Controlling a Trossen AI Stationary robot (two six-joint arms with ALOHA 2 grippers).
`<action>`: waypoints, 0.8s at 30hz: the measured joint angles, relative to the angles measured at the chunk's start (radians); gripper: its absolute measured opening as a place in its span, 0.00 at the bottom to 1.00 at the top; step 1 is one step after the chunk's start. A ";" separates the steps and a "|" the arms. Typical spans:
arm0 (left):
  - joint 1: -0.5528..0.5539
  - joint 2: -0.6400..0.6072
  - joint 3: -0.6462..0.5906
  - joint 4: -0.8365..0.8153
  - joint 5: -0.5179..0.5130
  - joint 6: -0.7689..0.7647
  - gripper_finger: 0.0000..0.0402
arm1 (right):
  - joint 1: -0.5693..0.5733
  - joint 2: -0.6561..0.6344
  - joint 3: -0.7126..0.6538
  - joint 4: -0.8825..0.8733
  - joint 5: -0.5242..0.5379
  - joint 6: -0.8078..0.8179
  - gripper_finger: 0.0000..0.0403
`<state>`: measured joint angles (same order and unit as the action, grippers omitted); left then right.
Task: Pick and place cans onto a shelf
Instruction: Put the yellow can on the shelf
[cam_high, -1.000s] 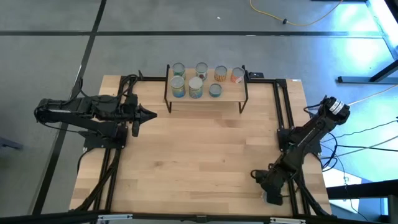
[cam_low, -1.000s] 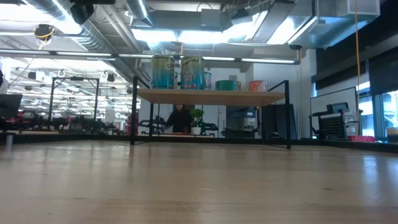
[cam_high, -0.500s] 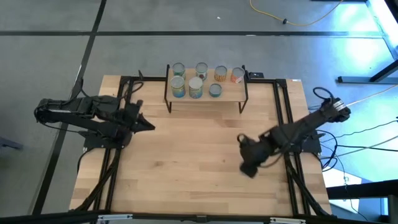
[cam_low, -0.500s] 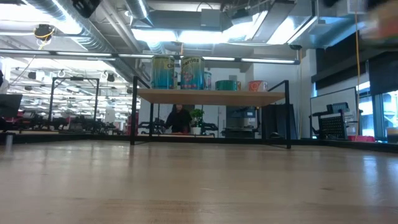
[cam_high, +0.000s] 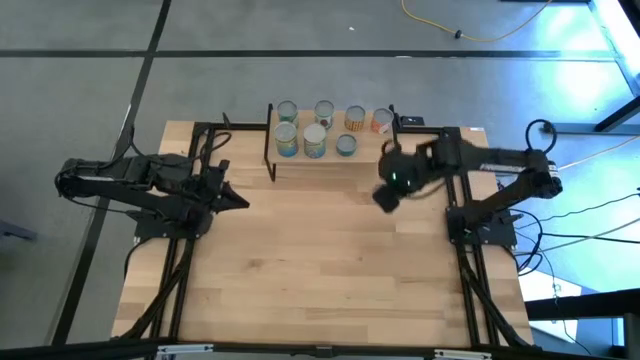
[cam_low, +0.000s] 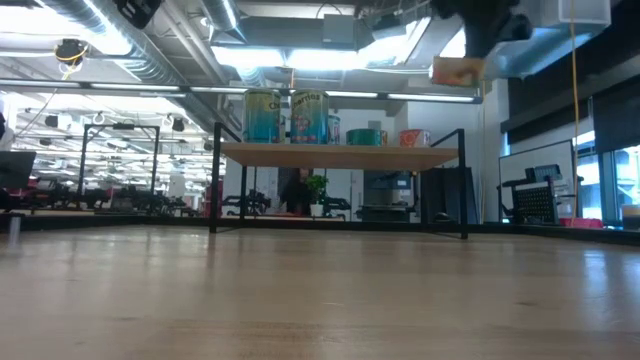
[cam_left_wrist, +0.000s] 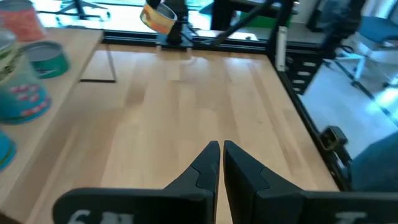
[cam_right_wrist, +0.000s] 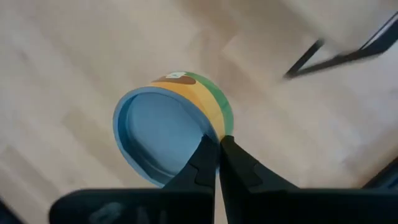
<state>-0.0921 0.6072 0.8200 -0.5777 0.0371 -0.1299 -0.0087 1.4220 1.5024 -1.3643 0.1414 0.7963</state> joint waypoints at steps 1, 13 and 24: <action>0.000 0.000 0.000 0.000 -0.015 -0.010 0.04 | -0.039 0.000 0.006 0.000 0.000 -0.032 0.02; 0.000 0.000 0.000 0.002 -0.126 -0.105 0.04 | -0.415 0.036 0.021 0.143 -0.055 -0.360 0.02; 0.000 0.000 0.000 0.003 -0.182 -0.149 0.04 | -0.550 0.186 0.022 0.158 -0.059 -0.580 0.01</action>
<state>-0.0921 0.6075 0.8200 -0.5743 -0.1448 -0.2788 -0.5592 1.6084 1.5244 -1.2068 0.0823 0.2164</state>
